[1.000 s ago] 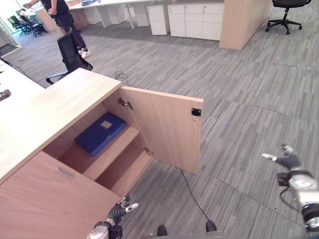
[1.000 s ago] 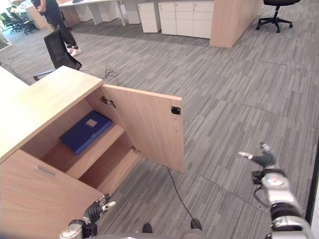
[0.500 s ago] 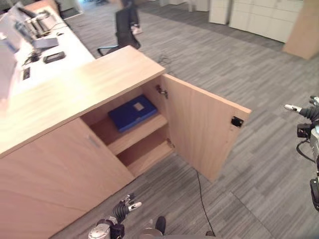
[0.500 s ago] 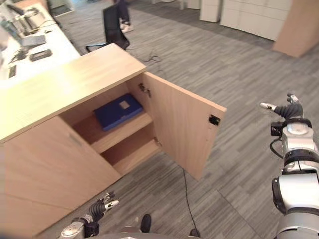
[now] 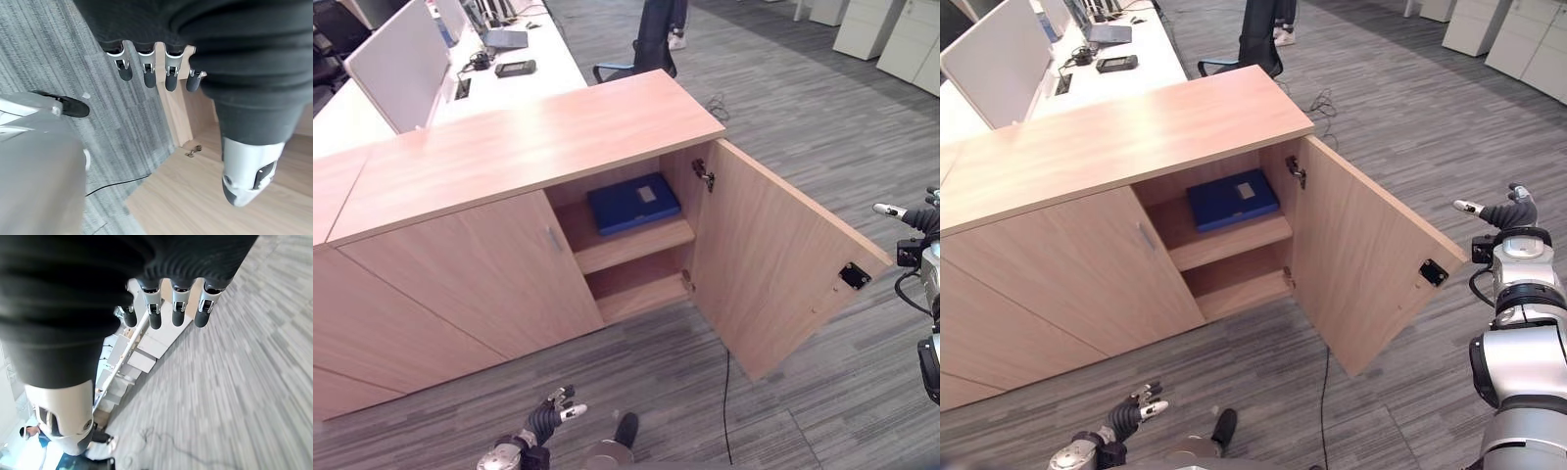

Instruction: Put the empty folder in the office cabinet

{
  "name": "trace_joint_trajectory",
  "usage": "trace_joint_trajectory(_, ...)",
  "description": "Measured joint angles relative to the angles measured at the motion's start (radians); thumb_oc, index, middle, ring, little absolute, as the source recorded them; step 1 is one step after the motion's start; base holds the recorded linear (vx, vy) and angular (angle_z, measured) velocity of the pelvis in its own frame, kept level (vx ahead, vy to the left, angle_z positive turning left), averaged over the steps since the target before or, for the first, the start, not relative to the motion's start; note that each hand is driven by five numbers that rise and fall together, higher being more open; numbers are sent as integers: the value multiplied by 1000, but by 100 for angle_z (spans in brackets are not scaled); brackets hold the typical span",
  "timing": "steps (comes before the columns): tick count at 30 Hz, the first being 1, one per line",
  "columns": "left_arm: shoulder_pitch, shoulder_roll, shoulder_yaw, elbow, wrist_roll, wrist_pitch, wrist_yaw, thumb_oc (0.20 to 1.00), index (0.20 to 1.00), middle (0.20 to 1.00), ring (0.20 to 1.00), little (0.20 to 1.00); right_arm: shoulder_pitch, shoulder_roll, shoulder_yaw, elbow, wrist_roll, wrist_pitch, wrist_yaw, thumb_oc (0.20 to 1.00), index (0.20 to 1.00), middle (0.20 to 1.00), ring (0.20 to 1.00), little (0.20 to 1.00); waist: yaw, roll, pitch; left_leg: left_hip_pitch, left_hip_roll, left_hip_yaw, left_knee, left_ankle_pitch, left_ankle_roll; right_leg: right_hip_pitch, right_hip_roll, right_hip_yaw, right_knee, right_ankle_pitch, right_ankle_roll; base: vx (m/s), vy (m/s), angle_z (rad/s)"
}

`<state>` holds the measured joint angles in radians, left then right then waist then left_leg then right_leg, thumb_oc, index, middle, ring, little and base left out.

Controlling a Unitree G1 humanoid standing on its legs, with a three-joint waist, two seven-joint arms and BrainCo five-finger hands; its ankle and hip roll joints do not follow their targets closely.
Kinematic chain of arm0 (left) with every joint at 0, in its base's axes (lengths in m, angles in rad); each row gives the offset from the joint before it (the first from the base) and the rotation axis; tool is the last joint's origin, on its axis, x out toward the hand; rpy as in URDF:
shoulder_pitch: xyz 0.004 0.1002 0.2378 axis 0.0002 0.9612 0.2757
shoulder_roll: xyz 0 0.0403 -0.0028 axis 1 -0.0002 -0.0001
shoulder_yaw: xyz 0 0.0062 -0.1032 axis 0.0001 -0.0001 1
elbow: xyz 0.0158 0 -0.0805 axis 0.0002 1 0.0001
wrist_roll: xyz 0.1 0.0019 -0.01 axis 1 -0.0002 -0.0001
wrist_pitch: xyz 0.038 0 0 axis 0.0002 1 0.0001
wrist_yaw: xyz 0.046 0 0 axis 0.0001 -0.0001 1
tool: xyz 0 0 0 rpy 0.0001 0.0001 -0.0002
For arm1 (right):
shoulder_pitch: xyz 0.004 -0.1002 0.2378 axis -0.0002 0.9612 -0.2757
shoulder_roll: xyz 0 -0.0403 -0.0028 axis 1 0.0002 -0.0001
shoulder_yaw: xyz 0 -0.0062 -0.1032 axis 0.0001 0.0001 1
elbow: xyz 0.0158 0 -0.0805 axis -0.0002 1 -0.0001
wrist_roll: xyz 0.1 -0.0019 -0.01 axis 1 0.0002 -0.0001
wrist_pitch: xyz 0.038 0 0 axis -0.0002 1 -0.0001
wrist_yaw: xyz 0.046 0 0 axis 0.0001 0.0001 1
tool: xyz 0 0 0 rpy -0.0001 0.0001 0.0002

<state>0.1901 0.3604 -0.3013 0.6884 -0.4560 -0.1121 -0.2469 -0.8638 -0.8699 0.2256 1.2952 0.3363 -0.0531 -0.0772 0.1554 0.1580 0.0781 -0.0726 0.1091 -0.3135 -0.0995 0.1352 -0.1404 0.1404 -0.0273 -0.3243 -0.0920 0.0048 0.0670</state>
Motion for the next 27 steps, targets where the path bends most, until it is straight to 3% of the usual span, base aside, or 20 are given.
trace_joint_trajectory(3, -2, -1, -13, -3, -1, 0, 0, 1000, 1000, 1000, 1000, 1000, 21, 71, -3, 0, 32, 0, -5, 1000, 1000, 1000, 1000, 1000, -1, 8, -7, -20, 1, 6, 0, -58, -9, -9, -3, -26, 3, -3, -14, 2, 35, 23)
trace_joint_trajectory(4, -12, -1, -11, -5, -3, 0, 1, 1000, 1000, 1000, 1000, 1000, 34, 94, -5, -1, 38, 0, -6, 1000, 1000, 1000, 1000, 1000, 1, -8, -2, -26, -3, 11, 6, -75, -12, -18, -24, -43, -3, 2, -29, -11, 33, 28)
trace_joint_trajectory(5, -13, -1, -13, -3, -5, 3, 1, 1000, 1000, 1000, 1000, 1000, 54, 135, -13, -1, 39, 1, 0, 1000, 1000, 1000, 1000, 1000, 11, -17, 2, -17, -27, 38, 44, -68, -1, -18, -52, -45, 4, 7, -27, -15, 33, 11)
trace_joint_trajectory(7, 0, -8, -11, -8, -8, 2, 5, 1000, 1000, 1000, 1000, 1000, 73, 174, -2, -8, 40, 1, -1, 1000, 1000, 1000, 1000, 1000, 17, 27, -23, -4, -12, 34, 37, -25, 14, -16, -23, -37, 4, 10, -9, -9, 12, 6)
trace_joint_trajectory(8, -1, -8, -6, -7, -10, 1, 16, 1000, 1000, 1000, 1000, 1000, 95, 208, -3, -11, 46, -1, -1, 1000, 1000, 1000, 1000, 1000, 15, 20, -22, 9, -21, 37, 26, 5, 17, -12, -34, -30, 4, 14, 3, -17, 20, 16)
trace_joint_trajectory(11, -33, -5, 9, -15, -14, 0, 32, 1000, 1000, 1000, 1000, 1000, 192, 333, -20, -99, 85, -2, -9, 1000, 1000, 1000, 1000, 1000, 18, 7, -6, 12, -17, 34, 12, 7, 14, -14, -30, -15, 4, 8, 7, -27, 17, 7)
trace_joint_trajectory(18, -25, -9, 68, -51, -43, -1, 63, 1000, 1000, 1000, 1000, 1000, 451, 496, -12, -347, 84, -12, 16, 1000, 1000, 1000, 1000, 1000, 8, -17, 15, 18, -15, 51, 9, 1, 15, -16, -30, 11, 4, -6, 13, -14, 9, -6)
trace_joint_trajectory(27, -2, -55, 117, -57, -36, -1, 84, 1000, 1000, 1000, 1000, 1000, 734, 549, 14, -740, 76, -12, 66, 1000, 1000, 1000, 1000, 1000, -44, -35, 29, 53, -15, 84, 8, -7, 22, 4, -34, 43, 4, -4, 13, 0, 4, -10)
